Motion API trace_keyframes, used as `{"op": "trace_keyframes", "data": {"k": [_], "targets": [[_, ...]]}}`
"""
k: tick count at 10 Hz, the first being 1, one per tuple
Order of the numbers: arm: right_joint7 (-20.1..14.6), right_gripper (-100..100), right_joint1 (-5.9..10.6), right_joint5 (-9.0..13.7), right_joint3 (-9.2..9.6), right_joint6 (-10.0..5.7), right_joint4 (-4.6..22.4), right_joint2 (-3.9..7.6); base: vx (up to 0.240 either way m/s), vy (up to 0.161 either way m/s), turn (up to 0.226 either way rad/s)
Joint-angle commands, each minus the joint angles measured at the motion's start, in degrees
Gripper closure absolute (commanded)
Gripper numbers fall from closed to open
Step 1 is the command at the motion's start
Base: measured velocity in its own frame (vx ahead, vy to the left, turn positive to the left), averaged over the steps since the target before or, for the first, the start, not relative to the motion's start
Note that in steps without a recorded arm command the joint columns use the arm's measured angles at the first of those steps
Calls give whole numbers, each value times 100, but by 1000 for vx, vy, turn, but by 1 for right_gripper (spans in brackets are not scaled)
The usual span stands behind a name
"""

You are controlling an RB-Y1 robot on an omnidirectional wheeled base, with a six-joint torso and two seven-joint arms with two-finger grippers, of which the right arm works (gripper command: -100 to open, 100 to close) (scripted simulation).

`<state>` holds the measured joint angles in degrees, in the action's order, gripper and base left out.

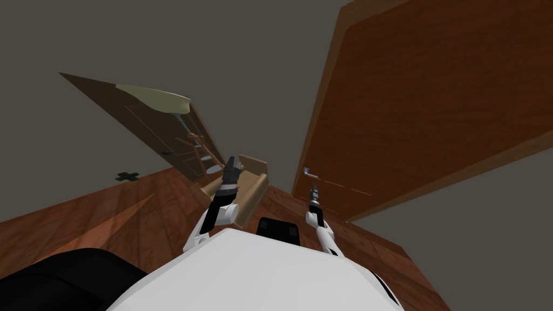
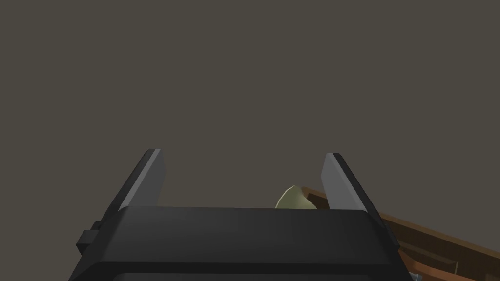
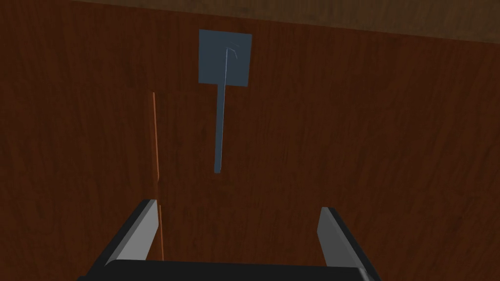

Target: Pull the door open

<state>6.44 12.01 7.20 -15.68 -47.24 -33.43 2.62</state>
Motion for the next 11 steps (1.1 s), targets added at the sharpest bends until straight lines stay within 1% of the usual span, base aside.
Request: {"op": "trace_keyframes", "data": {"k": [1, 2, 3, 4, 5, 7, 8, 10, 11], "targets": [[15, -100, 106, 16, -43, -64, 230, -38, 124, 2, 37], [17, -100, 137, 21, -56, -84, 303, -49, 115, 5, 26], [20, -100, 193, 29, -79, -119, 434, -73, 133, 12, 26], [24, -100, 173, 26, -68, -110, 379, -64, 64, 7, 7], [11, -100, 167, 71, -44, -90, 434, 72, -62, -78, 146], [-17, -100, 152, 169, -9, -83, 509, 250, -134, -107, 200], [-17, -100, 152, 169, -9, -83, 509, 250, -90, -56, 71], [-68, -100, 135, 369, 30, -127, 630, 471, -56, -28, 250], [-68, -100, 135, 369, 30, -127, 674, 471, -30, -20, 56]]}}
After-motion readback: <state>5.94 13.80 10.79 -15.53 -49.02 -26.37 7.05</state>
